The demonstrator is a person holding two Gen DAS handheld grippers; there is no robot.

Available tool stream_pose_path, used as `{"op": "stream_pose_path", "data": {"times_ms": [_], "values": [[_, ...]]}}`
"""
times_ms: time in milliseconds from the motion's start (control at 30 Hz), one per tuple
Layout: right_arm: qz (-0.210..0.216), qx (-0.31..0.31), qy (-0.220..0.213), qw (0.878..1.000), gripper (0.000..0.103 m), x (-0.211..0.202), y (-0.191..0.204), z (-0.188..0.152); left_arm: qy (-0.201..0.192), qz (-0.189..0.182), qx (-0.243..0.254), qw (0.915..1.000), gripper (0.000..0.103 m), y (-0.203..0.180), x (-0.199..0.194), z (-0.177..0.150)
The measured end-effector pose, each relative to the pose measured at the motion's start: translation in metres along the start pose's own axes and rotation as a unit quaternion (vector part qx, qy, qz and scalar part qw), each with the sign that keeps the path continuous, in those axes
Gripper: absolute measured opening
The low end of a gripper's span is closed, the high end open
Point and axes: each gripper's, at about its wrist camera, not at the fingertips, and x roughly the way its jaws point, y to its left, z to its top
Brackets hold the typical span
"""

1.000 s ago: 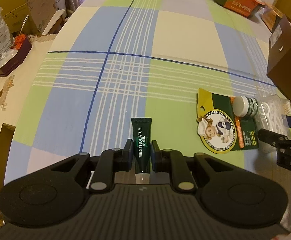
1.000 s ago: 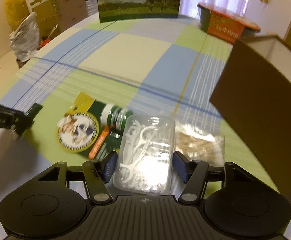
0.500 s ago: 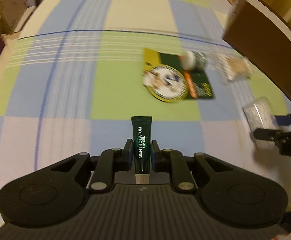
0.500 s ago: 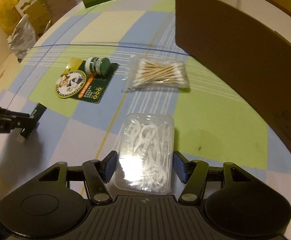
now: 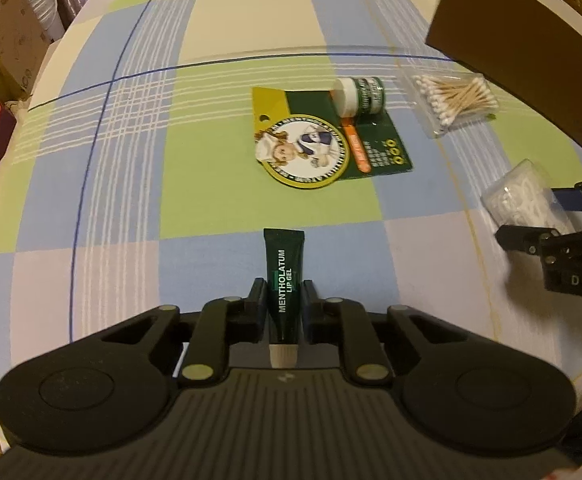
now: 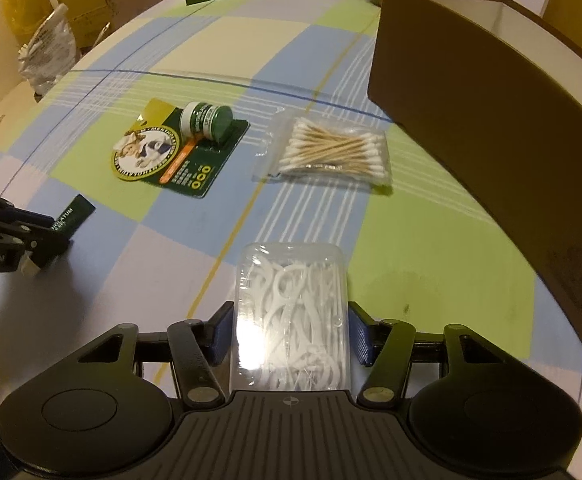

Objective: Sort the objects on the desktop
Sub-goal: 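Carry the lip gel and floss box over the cardboard box with both tools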

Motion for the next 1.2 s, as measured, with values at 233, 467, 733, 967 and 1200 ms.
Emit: {"op": "stream_pose_path", "data": {"times_ms": [233, 467, 733, 967, 1200], "values": [[0.025, 0.045, 0.007, 0.999, 0.055, -0.015, -0.013, -0.011, -0.004, -0.033, 0.005, 0.9994, 0.013, -0.012, -0.007, -0.007], [0.026, 0.076, -0.008, 0.997, 0.055, -0.034, -0.026, -0.017, -0.024, -0.049, 0.026, 0.9982, 0.013, -0.033, -0.02, -0.001], [0.03, 0.101, -0.028, 0.994, 0.055, -0.056, -0.041, -0.022, -0.048, -0.068, 0.047, 0.9954, 0.013, -0.056, -0.033, 0.012], [0.031, 0.121, -0.054, 0.991, 0.055, -0.079, -0.062, -0.019, -0.067, -0.09, 0.057, 0.9921, 0.013, -0.076, -0.042, 0.03], [0.035, 0.138, -0.09, 0.986, 0.055, -0.105, -0.085, -0.008, -0.099, -0.111, 0.076, 0.9859, 0.013, -0.103, -0.058, 0.058]]}}
